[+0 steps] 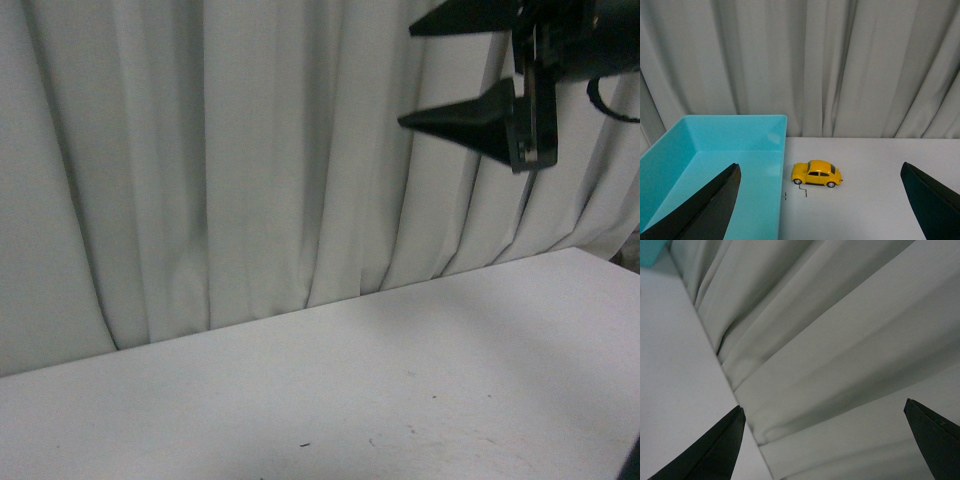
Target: Wind up and store yellow beetle toy
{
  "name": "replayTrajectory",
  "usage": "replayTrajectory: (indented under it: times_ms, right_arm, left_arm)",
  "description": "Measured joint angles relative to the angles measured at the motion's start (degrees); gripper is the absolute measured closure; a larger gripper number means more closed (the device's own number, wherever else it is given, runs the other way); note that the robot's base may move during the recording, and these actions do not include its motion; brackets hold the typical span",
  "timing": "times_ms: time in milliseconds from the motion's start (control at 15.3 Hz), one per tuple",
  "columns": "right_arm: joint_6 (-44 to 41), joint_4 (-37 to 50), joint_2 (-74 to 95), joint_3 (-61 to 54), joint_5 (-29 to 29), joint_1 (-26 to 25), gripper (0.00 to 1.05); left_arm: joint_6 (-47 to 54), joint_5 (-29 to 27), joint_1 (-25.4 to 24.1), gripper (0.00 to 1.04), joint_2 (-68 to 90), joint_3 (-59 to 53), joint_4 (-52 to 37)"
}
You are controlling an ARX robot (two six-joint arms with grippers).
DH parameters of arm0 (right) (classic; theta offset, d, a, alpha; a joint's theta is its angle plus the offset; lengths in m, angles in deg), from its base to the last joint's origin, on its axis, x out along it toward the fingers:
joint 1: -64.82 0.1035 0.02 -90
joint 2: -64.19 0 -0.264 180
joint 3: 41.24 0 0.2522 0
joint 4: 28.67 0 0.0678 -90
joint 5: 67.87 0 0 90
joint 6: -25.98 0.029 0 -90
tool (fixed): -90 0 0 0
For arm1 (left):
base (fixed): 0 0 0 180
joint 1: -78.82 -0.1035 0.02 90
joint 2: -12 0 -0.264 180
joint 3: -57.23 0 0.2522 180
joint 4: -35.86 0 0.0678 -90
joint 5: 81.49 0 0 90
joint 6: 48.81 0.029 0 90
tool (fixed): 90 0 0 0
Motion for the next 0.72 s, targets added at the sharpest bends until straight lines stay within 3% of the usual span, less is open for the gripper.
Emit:
replayTrajectory:
  times_ms: [197,262,328,459,590,721]
  right_arm:
    - [18.2,19.2,-8.9,-7.9,-1.7,1.6,0.07]
    - [24.7,20.9,-12.3,-10.3,-4.9,3.3,0.08]
    - [34.8,16.7,-18.5,-14.5,-21.0,8.2,0.20]
    - [53.1,18.8,-30.1,-27.7,-45.2,16.7,0.45]
    - [58.8,21.1,-35.1,-35.9,-53.4,16.6,0.69]
    - [60.5,22.6,-38.1,-41.4,-53.4,16.6,0.92]
  left_arm:
    - [0.0,0.0,0.0,0.07,0.0,0.0,0.0]
    - [0.0,0.0,0.0,0.07,0.0,0.0,0.0]
    - [0.0,0.0,0.0,0.07,0.0,0.0,0.0]
    - [0.0,0.0,0.0,0.07,0.0,0.0,0.0]
    - [0.0,0.0,0.0,0.07,0.0,0.0,0.0]
    - [0.0,-0.1,0.0,0.07,0.0,0.0,0.0]
